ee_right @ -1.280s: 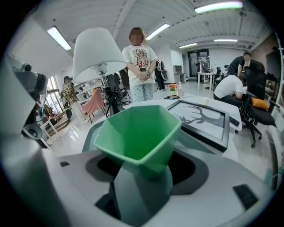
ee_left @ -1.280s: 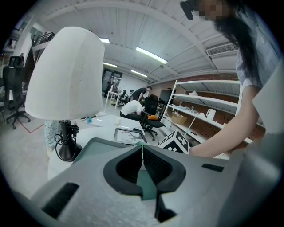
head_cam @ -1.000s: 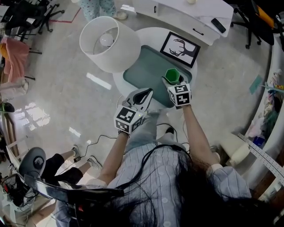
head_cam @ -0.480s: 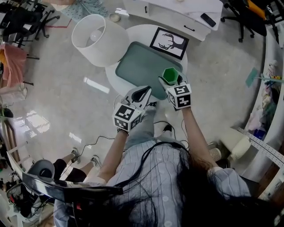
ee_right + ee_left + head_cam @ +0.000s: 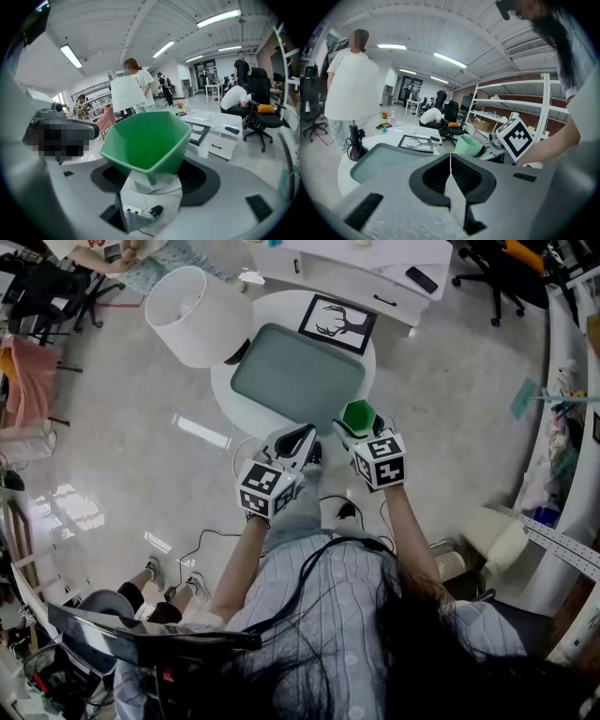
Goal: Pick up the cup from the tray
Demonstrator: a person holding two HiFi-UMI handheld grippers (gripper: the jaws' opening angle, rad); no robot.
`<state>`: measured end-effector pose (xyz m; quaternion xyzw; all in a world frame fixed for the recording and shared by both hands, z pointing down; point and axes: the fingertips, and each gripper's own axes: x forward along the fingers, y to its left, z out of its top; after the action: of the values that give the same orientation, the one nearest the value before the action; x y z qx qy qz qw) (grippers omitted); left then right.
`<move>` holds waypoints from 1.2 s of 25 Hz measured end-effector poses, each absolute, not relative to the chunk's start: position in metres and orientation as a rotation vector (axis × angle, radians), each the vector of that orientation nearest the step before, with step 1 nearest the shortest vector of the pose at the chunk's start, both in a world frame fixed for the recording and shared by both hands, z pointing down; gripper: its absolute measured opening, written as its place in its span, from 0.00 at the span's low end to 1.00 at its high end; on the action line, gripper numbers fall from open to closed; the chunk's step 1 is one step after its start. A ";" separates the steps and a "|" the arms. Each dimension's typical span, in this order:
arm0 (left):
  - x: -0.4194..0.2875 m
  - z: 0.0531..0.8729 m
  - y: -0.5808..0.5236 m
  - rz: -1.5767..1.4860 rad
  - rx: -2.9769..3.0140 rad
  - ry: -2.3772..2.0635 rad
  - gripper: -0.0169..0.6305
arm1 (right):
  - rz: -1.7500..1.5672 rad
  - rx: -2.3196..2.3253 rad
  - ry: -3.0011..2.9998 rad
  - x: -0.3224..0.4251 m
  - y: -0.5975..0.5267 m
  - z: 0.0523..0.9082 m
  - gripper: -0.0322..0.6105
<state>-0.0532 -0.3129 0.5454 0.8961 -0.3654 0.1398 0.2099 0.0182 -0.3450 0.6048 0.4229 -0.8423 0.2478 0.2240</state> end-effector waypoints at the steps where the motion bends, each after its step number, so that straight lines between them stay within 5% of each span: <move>1: -0.050 0.544 -0.309 0.390 2.496 -1.021 0.05 | 0.684 1.161 -2.327 0.021 -0.337 0.603 0.56; 30: 0.039 0.527 -0.139 0.431 2.536 -1.058 0.05 | 0.710 1.054 -2.359 0.088 -0.137 0.589 0.56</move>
<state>0.0387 -0.1387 0.5272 0.8970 -0.3743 0.1524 0.1789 0.0875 -0.1374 0.5894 0.3829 -0.8571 0.2579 0.2288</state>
